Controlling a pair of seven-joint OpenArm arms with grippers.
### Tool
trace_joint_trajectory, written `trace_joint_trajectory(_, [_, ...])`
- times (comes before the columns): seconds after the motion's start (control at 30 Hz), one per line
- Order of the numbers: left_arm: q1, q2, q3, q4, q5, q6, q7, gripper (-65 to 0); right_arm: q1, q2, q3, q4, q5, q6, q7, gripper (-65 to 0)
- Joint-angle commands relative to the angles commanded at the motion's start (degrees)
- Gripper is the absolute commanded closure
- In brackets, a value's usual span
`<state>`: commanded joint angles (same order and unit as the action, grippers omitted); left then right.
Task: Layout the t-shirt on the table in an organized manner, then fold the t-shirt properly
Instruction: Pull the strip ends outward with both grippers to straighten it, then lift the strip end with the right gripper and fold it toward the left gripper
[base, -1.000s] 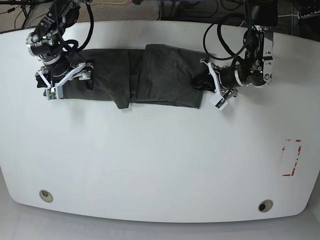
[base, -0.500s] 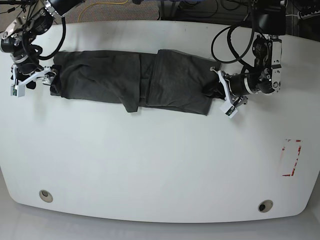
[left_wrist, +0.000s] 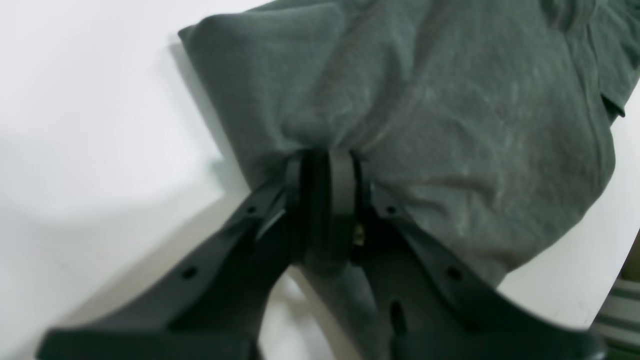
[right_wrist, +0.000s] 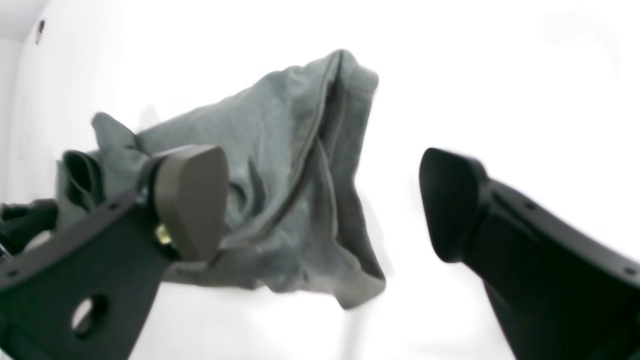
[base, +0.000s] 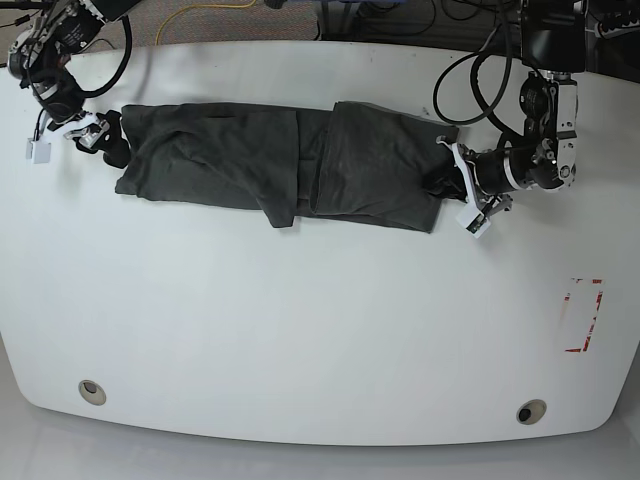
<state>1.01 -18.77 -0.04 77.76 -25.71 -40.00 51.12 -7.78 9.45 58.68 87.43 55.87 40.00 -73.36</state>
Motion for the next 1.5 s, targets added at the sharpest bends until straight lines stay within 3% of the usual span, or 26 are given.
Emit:
trace_joint_trajectory(0.5, [0.18, 0.0, 0.0, 0.09, -0.09, 0.0, 0.0, -5.6, 0.0, -2.37, -6.95, -2.46, -0.09, 0.0, 1.93, -55.5])
trace_joint_trajectory(0.9, [0.26, 0.0, 0.0, 0.18, -0.09, 0.0, 0.0, -5.6, 0.53, -2.55, -9.23, -2.81, -7.91, 0.0, 4.66, -54.4])
trace_joint_trajectory(1.03, [0.26, 0.0, 0.0, 0.18, -0.09, 0.0, 0.0, -5.6, 1.41, -2.55, -9.41, -2.55, -9.67, 0.0, 6.42, -41.1])
trace_joint_trajectory(1.23, [0.26, 0.0, 0.09, 0.18, -0.09, 0.0, 0.0, -5.6, 3.16, -2.46, -9.58, -2.64, -14.86, 0.0, 7.82, -7.1])
trace_joint_trajectory(1.3, [0.26, 0.0, 0.18, 0.18, 0.09, 0.0, 0.09, -5.6, 3.25, -2.46, -9.67, -2.37, -16.26, 0.0, 7.82, -2.4])
trace_joint_trajectory(1.5, [0.26, 0.26, 1.67, 0.0, 2.55, 0.0, 0.18, -5.6, 2.9, -2.99, -11.96, 3.08, -18.99, 0.0, 7.82, -1.6])
